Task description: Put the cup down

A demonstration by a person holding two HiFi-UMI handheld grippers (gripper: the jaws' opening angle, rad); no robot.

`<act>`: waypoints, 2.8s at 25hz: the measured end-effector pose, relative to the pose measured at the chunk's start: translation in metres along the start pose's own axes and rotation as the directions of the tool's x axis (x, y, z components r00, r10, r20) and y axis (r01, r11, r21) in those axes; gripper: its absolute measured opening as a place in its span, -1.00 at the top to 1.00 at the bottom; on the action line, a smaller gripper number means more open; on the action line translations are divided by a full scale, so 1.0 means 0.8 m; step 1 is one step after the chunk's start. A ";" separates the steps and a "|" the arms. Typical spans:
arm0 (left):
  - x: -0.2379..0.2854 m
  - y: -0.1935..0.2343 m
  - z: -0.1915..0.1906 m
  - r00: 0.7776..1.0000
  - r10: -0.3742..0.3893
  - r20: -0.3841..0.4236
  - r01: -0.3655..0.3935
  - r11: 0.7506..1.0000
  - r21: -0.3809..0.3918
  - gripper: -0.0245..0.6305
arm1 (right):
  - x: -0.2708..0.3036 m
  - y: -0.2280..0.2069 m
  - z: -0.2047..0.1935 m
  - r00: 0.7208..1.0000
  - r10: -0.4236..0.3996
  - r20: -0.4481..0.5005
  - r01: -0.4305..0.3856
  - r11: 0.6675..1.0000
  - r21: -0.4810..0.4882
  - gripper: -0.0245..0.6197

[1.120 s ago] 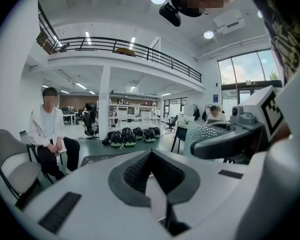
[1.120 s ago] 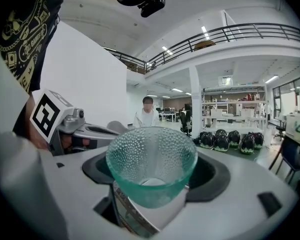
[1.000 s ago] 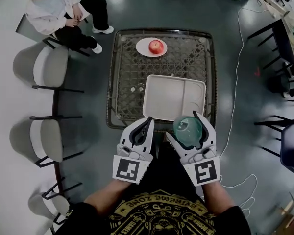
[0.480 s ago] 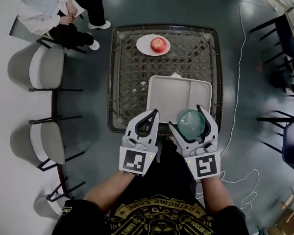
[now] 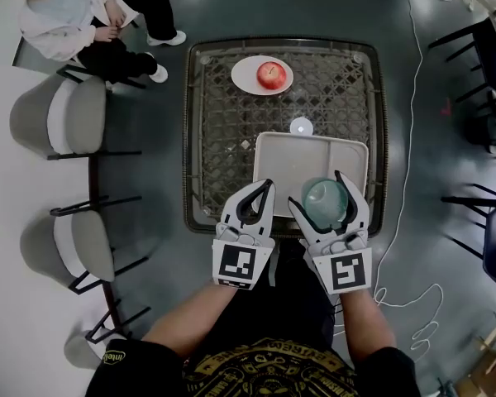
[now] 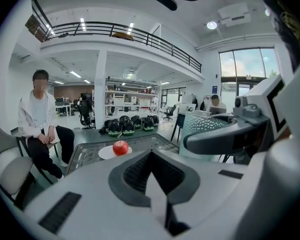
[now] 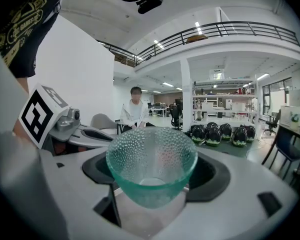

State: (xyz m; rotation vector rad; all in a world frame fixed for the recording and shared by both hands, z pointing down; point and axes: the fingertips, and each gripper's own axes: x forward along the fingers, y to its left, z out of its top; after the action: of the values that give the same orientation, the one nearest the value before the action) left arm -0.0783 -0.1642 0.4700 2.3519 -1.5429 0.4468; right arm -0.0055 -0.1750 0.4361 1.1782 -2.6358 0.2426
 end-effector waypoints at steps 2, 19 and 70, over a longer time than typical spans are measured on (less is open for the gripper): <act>0.008 0.002 -0.008 1.000 0.001 -0.009 -0.001 1.000 -0.004 0.93 | 0.006 -0.002 -0.009 1.000 -0.001 -0.001 0.001 1.000 0.006 -0.29; 0.069 0.023 -0.078 0.996 0.013 -0.086 -0.012 1.000 0.006 0.93 | 0.063 -0.034 -0.090 0.999 -0.041 -0.015 0.041 0.999 0.016 -0.29; 0.110 0.024 -0.119 0.992 -0.009 -0.126 0.010 1.000 0.007 0.93 | 0.089 -0.040 -0.188 0.991 -0.031 -0.130 0.022 0.998 -0.066 -0.29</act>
State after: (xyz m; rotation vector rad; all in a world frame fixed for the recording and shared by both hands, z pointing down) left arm -0.0721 -0.2061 0.5938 2.2886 -1.4746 0.5884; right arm -0.0043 -0.2092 0.6017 1.1358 -2.4945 0.2206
